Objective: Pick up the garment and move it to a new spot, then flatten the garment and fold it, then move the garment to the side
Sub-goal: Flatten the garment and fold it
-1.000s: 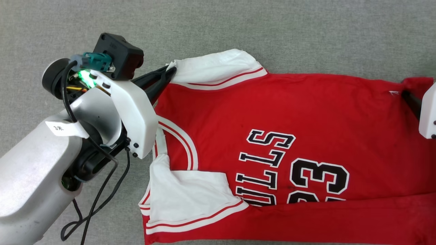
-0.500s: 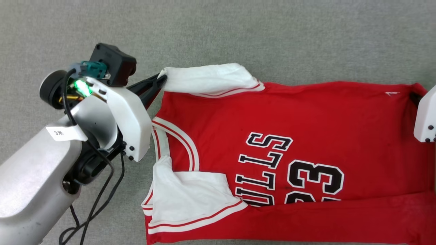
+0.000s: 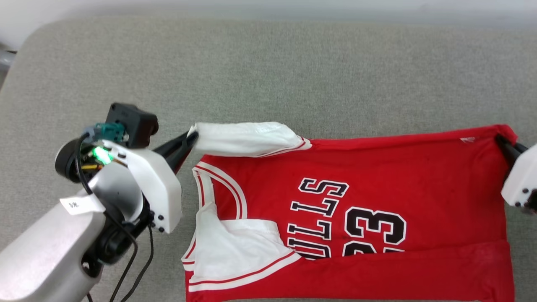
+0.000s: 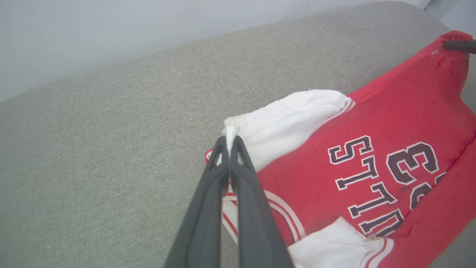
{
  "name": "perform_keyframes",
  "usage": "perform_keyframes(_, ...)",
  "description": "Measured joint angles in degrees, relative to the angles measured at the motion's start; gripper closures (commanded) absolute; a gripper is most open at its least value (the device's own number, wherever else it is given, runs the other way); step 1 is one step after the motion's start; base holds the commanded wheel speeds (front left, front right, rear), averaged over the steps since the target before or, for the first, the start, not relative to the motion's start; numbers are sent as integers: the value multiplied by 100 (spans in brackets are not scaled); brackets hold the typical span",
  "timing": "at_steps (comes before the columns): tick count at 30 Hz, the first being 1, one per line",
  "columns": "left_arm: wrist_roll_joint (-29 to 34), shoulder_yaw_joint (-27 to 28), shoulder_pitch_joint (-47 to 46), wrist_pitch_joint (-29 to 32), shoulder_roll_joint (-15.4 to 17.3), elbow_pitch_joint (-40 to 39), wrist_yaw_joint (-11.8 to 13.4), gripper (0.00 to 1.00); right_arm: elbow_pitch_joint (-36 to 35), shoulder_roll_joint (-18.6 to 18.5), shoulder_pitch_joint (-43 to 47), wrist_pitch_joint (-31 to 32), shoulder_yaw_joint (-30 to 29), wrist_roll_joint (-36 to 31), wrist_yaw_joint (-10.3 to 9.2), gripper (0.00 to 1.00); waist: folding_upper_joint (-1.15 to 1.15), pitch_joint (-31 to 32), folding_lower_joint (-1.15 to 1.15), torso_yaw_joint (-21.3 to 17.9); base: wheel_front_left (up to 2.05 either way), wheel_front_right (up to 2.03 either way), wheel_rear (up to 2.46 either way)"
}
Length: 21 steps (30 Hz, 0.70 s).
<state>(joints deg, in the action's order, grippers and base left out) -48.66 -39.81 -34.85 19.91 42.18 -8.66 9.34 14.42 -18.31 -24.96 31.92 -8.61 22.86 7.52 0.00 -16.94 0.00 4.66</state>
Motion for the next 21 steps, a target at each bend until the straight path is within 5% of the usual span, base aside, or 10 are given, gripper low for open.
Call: perform_keyframes(21, -298, -413, 1791, -344, 243, -275, 378, 100, -688, -294, 1946, -494, 335, 1280, -1, 100, 0, 775, 0, 84, 0, 0, 0)
